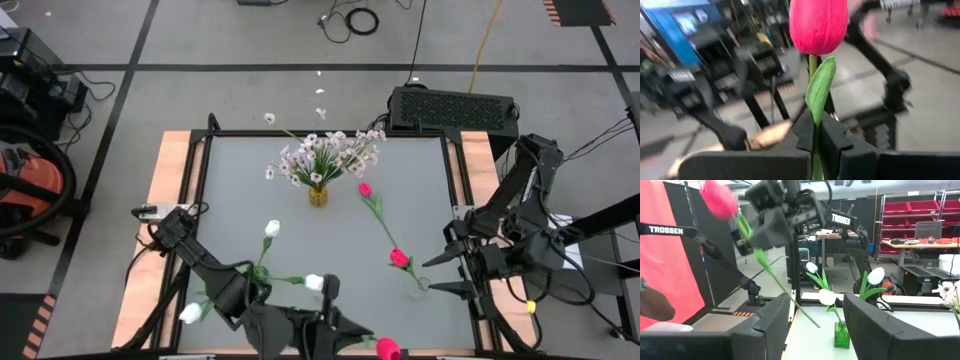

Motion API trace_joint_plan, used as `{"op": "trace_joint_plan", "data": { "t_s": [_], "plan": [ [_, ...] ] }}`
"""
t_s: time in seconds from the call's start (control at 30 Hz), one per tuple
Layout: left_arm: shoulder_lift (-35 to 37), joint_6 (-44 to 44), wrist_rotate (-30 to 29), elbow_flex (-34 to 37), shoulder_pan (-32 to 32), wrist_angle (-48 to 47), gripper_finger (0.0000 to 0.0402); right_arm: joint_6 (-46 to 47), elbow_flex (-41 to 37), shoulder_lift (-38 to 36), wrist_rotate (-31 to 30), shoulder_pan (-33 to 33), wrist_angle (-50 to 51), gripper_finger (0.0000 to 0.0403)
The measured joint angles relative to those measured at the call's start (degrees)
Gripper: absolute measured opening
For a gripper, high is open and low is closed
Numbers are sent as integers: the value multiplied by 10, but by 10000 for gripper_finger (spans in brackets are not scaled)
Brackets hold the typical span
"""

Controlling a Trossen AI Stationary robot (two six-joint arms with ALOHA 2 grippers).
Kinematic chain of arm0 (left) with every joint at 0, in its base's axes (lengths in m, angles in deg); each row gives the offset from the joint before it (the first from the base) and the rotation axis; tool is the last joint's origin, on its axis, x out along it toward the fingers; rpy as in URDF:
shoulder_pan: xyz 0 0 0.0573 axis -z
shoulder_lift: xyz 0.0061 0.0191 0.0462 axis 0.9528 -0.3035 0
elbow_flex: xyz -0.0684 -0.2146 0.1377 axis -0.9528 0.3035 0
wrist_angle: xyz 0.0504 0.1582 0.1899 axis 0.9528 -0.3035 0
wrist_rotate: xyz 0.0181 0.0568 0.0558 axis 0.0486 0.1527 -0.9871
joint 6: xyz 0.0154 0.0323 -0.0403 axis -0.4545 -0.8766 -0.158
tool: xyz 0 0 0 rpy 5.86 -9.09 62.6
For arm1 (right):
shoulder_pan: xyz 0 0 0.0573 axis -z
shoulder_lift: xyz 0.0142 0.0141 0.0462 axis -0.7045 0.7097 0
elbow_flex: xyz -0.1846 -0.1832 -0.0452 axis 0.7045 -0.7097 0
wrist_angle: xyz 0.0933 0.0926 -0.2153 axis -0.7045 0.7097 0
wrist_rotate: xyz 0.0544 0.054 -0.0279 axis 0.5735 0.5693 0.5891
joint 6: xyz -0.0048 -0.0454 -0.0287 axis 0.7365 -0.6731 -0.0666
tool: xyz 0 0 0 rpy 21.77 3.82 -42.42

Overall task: Sort flowers into vase by color
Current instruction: Put the bottom red flower into the transparent vase

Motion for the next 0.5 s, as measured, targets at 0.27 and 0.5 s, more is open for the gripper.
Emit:
{"op": "trace_joint_plan", "data": {
  "t_s": [0.27, 0.5],
  "plan": [
    [-1, -66, 69, 0, -47, 131, 13, -26, 0, 9, 0, 0, -42, 180],
    [-1, -9, 238, 0, -107, 176, 13, -88, 0, 36, 1, 2, -107, 180]
  ]
}}
